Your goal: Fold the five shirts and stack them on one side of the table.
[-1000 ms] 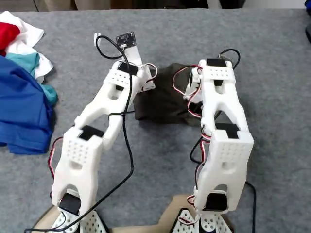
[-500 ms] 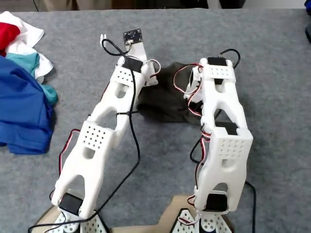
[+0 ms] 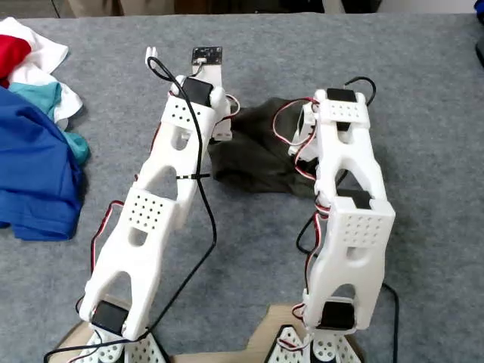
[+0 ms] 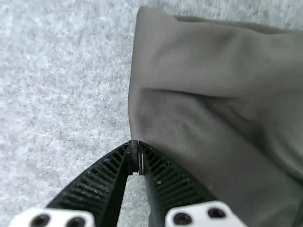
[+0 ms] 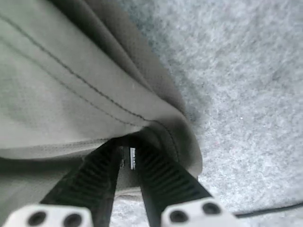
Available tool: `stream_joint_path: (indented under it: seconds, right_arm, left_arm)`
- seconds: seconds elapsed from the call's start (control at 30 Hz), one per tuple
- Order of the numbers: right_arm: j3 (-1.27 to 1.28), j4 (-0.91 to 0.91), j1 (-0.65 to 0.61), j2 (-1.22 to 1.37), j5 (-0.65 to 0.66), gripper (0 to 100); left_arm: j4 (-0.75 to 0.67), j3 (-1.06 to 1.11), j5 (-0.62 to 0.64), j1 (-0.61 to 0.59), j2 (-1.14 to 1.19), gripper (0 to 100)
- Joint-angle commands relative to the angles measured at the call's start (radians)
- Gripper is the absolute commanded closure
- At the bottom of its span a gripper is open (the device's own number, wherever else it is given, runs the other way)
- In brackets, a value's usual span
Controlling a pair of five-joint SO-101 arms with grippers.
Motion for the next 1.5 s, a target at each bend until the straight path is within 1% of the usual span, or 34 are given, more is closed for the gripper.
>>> stream_joint_path:
  seconds: [0.0,0.13,0.2,0.3,0.43,0.57,0.7,0.9,1.07,1.17,1.27,1.37,1.47]
  right_arm:
    - [-0.084,0.107,0.048,0.053,0.015,99.2]
    - [-0.274,0.221,0.048,0.053,0.015,99.2]
    - [-0.352,0.229,0.050,0.053,0.015,99.2]
    - [-0.435,0.229,0.047,0.053,0.015,99.2]
    - [-0.521,0.227,0.039,0.053,0.015,99.2]
    - [-0.605,0.195,0.035,0.064,0.017,99.2]
    - [-0.647,0.066,0.016,0.110,0.017,99.1]
    - [-0.648,-0.112,-0.044,0.222,0.038,99.1]
    - [-0.648,-0.219,-0.048,0.292,0.044,99.1]
    - [-0.650,-0.252,-0.039,0.325,0.044,99.1]
    - [-0.648,-0.249,-0.035,0.338,0.044,99.1]
    - [-0.648,-0.235,-0.035,0.337,0.044,99.1]
    - [-0.648,-0.235,-0.035,0.337,0.044,99.1]
  left_arm:
    - [0.020,-0.061,0.049,0.023,-0.058,98]
    - [0.020,-0.006,0.107,0.081,-0.196,98]
    - [0.020,0.069,0.130,0.120,-0.288,98]
    - [0.020,0.233,0.135,0.172,-0.432,98]
    - [0.020,0.531,0.140,0.227,-0.608,98]
    - [0.017,0.824,0.140,0.230,-0.710,98]
    - [-0.009,0.950,0.138,0.192,-0.697,98]
    - [-0.110,1.033,0.137,0.183,-0.631,98]
    - [-0.169,1.094,0.137,0.160,-0.561,98]
    - [-0.169,1.083,0.137,0.141,-0.545,98]
    - [-0.140,1.026,0.137,0.123,-0.579,98]
    - [-0.080,0.904,0.133,0.115,-0.641,98]
    - [-0.064,0.767,0.135,0.114,-0.697,98]
